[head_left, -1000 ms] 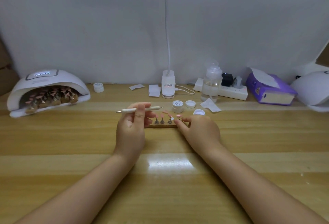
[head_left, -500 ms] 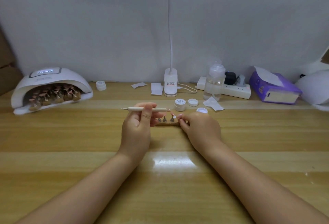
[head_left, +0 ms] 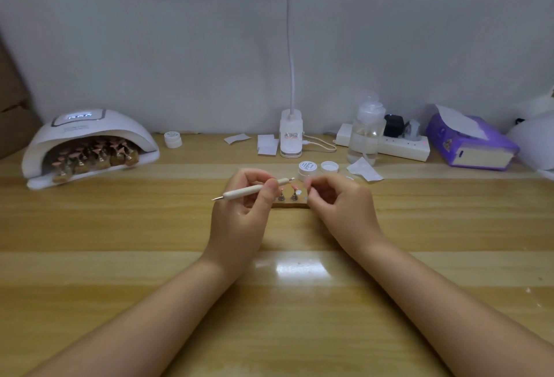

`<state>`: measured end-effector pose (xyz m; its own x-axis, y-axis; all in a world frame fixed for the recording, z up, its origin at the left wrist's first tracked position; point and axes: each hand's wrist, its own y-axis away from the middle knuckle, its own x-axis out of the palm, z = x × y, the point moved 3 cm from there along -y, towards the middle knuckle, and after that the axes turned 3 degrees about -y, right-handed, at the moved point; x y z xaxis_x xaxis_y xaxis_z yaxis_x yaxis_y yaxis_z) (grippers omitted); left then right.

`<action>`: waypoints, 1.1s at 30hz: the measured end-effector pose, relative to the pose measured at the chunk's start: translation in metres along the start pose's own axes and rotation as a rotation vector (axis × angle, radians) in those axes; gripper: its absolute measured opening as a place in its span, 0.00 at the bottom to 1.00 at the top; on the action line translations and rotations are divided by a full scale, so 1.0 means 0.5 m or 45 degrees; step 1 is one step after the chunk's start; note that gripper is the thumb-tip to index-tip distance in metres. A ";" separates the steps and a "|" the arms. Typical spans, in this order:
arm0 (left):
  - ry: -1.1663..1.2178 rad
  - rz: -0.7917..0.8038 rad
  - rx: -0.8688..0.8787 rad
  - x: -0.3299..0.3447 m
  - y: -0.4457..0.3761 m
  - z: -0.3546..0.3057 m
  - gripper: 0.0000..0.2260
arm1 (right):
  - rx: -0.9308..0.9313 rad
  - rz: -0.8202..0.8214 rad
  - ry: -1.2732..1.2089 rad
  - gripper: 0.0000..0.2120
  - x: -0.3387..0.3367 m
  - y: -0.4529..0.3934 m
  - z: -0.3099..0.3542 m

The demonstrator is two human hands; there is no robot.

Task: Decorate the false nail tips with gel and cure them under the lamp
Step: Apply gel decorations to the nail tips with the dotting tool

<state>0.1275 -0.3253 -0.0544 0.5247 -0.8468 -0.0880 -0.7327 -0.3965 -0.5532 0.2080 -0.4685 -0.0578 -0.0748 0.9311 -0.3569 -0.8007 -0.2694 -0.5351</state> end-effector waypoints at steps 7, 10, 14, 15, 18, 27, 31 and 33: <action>-0.056 0.022 0.104 0.006 0.008 -0.014 0.03 | -0.072 0.026 -0.117 0.06 -0.002 0.002 0.004; -0.126 -0.011 0.221 0.001 0.010 -0.022 0.02 | -0.153 0.041 -0.065 0.06 -0.002 0.002 0.008; -0.177 0.009 0.295 0.003 0.011 -0.029 0.03 | -0.208 0.046 -0.057 0.08 -0.002 0.000 0.009; -0.189 0.017 0.312 0.004 0.012 -0.029 0.03 | -0.220 0.048 -0.049 0.08 -0.002 0.000 0.009; -0.228 0.029 0.350 0.004 0.013 -0.031 0.03 | -0.227 0.060 -0.043 0.08 -0.002 0.001 0.008; -0.272 0.027 0.363 0.006 0.012 -0.028 0.02 | -0.250 0.062 -0.058 0.08 -0.003 -0.001 0.008; -0.286 0.023 0.363 0.007 0.012 -0.030 0.05 | -0.261 0.063 -0.052 0.08 -0.003 -0.002 0.006; -0.284 0.029 0.362 0.008 0.012 -0.031 0.05 | -0.269 0.059 -0.045 0.07 -0.003 -0.002 0.005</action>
<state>0.1184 -0.3365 -0.0454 0.6141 -0.7437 -0.2643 -0.6121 -0.2374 -0.7543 0.2075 -0.4688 -0.0545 -0.1323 0.9238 -0.3593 -0.6537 -0.3538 -0.6689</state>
